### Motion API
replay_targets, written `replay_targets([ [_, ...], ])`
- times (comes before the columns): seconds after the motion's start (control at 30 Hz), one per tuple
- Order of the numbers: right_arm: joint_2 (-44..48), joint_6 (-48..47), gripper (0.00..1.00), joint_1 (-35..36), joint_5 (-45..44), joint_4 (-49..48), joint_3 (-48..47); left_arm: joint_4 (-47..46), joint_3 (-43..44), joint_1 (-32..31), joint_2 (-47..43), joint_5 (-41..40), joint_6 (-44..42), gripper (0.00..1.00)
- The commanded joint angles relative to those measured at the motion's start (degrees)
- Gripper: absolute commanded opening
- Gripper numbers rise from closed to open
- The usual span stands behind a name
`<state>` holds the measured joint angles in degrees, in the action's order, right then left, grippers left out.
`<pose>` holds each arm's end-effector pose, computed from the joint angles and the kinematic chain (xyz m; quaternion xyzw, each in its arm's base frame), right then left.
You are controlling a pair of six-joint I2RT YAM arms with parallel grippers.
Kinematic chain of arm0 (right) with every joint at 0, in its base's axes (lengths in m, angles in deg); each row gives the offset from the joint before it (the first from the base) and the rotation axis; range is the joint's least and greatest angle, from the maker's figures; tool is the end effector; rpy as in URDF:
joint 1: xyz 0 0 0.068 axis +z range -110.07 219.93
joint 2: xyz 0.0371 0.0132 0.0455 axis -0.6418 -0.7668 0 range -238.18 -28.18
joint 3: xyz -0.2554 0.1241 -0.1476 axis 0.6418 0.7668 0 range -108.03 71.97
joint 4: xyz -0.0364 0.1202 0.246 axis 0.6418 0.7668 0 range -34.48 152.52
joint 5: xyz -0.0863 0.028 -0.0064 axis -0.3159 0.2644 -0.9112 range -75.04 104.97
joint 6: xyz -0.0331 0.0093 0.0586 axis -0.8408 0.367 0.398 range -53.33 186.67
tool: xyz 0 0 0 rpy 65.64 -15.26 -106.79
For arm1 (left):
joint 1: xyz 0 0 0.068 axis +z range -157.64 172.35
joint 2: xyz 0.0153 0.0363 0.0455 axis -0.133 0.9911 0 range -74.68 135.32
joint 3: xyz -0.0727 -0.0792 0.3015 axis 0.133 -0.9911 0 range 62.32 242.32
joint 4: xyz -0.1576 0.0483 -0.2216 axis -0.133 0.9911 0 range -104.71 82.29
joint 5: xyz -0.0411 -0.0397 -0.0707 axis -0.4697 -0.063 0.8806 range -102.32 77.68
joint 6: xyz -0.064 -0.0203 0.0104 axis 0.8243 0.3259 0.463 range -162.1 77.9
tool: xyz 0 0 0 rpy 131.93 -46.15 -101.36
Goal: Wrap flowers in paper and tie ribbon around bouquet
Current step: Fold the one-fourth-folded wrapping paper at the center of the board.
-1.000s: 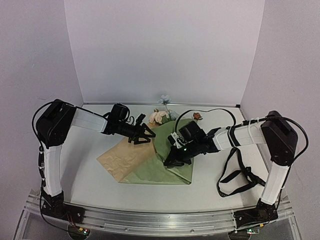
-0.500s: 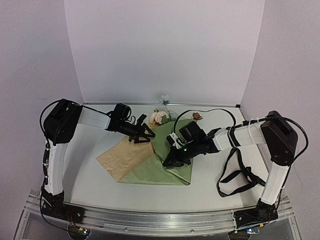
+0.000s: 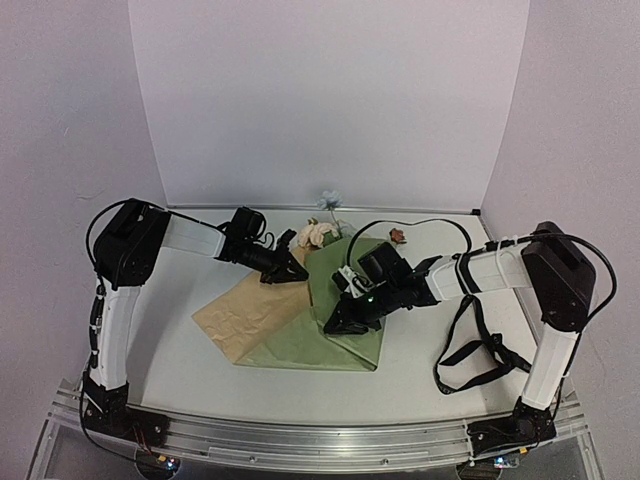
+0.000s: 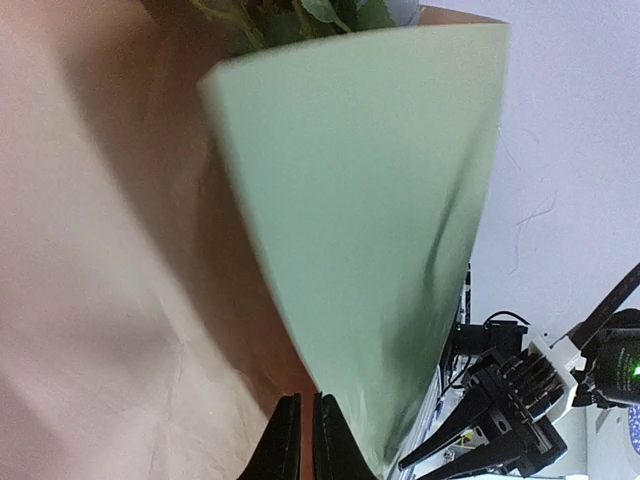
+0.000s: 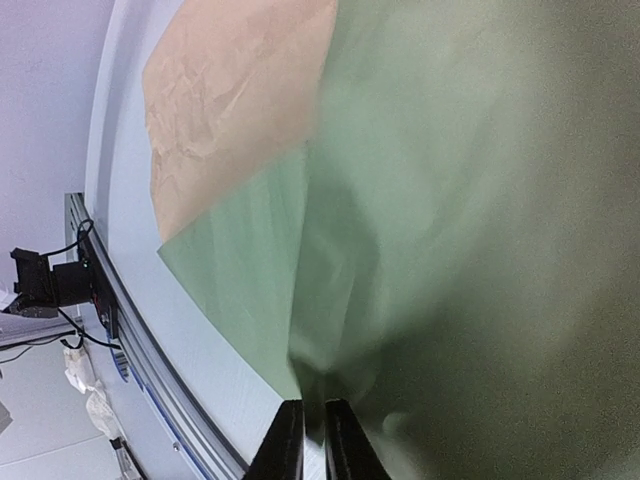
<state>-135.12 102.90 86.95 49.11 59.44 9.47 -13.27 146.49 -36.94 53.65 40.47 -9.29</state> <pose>0.2628 0.3270 0.1838 -0.1879 0.8797 0.4308 0.0718 0.4301 -0.2910 0.1436 0.1424 0.8341 -0.5272 0.0776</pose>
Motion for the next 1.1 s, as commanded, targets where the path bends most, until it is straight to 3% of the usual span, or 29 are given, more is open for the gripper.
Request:
replay_targets([
  [0.0, 2.5, 0.4, 0.25, 0.1, -0.8, -0.6, 1.0, -1.2, 2.2, 0.3, -0.6, -0.9, -1.5, 0.04],
  [0.17, 7.5, 1.0, 0.44, -1.0, -1.5, -1.4, 5.6, -0.5, 3.0, 0.3, -0.9, -1.8, -2.8, 0.00],
  [0.33, 12.5, 1.3, 0.45, -1.4, -2.8, -3.2, 11.0, -0.1, 3.3, 0.3, -1.2, -1.4, -2.9, 0.01],
  [0.5, 18.0, 1.2, 0.47, -2.2, -8.7, -3.5, 16.2, -0.8, 1.6, 0.3, -3.0, -1.6, -2.4, 0.15],
  [0.63, 21.7, 3.9, 0.50, -5.5, -17.1, -3.5, 21.1, -5.0, -0.7, 0.1, -4.8, -1.8, -0.1, 0.31],
  [0.8, 21.6, 5.0, 0.50, -8.2, -21.3, -3.5, 22.4, -9.1, -3.3, -1.1, -6.6, -3.4, 2.2, 0.51],
  [1.07, 16.0, 4.3, 0.45, -10.8, -21.2, -5.0, 20.1, -7.7, 1.5, -3.9, -2.1, -4.7, 1.6, 0.56],
])
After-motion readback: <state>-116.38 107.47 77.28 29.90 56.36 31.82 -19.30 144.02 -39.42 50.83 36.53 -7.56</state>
